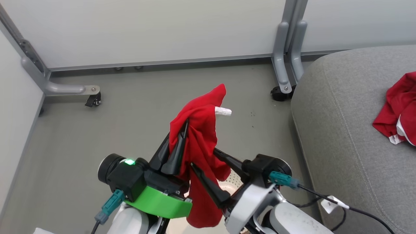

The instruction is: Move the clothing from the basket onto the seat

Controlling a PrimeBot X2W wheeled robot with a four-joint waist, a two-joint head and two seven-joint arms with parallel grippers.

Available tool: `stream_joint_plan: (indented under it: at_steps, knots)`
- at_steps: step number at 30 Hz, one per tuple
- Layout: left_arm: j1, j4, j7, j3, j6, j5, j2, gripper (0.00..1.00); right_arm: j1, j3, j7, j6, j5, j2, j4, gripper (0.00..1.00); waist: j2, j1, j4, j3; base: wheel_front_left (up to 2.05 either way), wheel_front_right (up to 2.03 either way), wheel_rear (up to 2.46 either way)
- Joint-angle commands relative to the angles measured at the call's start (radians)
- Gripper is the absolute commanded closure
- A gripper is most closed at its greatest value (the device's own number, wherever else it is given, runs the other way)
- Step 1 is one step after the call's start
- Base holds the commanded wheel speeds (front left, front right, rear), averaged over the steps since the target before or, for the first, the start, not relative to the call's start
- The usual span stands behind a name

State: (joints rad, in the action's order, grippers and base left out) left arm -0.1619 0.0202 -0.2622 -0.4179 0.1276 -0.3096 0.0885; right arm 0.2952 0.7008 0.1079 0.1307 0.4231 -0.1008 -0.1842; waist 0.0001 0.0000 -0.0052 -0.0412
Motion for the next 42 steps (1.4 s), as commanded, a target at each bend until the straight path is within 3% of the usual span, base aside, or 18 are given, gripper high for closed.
stream_joint_plan:
  at_steps: [1, 13, 14, 15, 16, 38, 39, 40, 41, 42]
  knots:
    - [-0.020, -0.003, -0.004, -0.002, 0.005, -0.006, 0.002, 1.00, 0.027, 0.018, 0.008, 0.000, 0.014, -0.004, -0.024, 0.00, -0.0001, 0.0000, 0.008, -0.002, 0.00, 0.00, 0.00]
    - [-0.025, -0.003, -0.003, -0.023, 0.004, -0.015, 0.006, 1.00, 0.207, 0.171, 0.058, 0.000, 0.103, 0.018, -0.187, 0.00, -0.0001, 0.0000, 0.020, -0.013, 0.00, 0.00, 0.00]
    - [-0.025, -0.003, -0.004, -0.024, 0.004, -0.015, 0.007, 1.00, 0.217, 0.181, 0.062, 0.000, 0.111, 0.021, -0.197, 0.12, -0.0001, 0.0000, 0.020, -0.013, 0.00, 0.00, 0.00]
    - [-0.025, -0.004, -0.003, -0.025, 0.004, -0.017, 0.007, 1.00, 0.228, 0.191, 0.066, 0.000, 0.119, 0.024, -0.208, 0.81, -0.0001, 0.0000, 0.020, -0.012, 0.00, 0.00, 0.00]
    - [-0.025, -0.005, -0.004, -0.026, 0.004, -0.018, 0.008, 1.00, 0.237, 0.196, 0.071, 0.000, 0.126, 0.025, -0.216, 1.00, -0.0001, 0.0000, 0.021, -0.012, 0.00, 0.00, 0.00]
    - [-0.030, -0.016, -0.003, -0.031, 0.005, -0.009, 0.021, 1.00, 0.309, 0.253, 0.144, 0.000, 0.202, 0.028, -0.308, 1.00, -0.0001, 0.0000, 0.014, -0.028, 0.00, 0.00, 0.00]
    - [-0.032, -0.020, -0.003, -0.032, -0.001, -0.002, 0.025, 0.81, 0.311, 0.253, 0.146, 0.000, 0.203, 0.027, -0.308, 1.00, -0.0001, 0.0000, 0.014, -0.029, 0.00, 0.00, 0.00]
    - [-0.033, -0.025, -0.001, -0.030, -0.010, 0.004, 0.028, 0.44, 0.313, 0.253, 0.148, 0.000, 0.204, 0.026, -0.309, 1.00, -0.0001, 0.0000, 0.014, -0.029, 0.00, 0.00, 0.00]
    - [-0.031, -0.030, 0.003, -0.031, -0.012, 0.001, 0.027, 0.00, 0.314, 0.252, 0.149, 0.000, 0.206, 0.026, -0.311, 1.00, -0.0001, 0.0000, 0.014, -0.029, 0.00, 0.00, 0.00]
    - [-0.031, -0.030, 0.001, -0.030, -0.015, 0.001, 0.028, 0.00, 0.316, 0.249, 0.150, 0.000, 0.209, 0.025, -0.313, 1.00, -0.0001, 0.0000, 0.015, -0.030, 0.00, 0.00, 0.00]
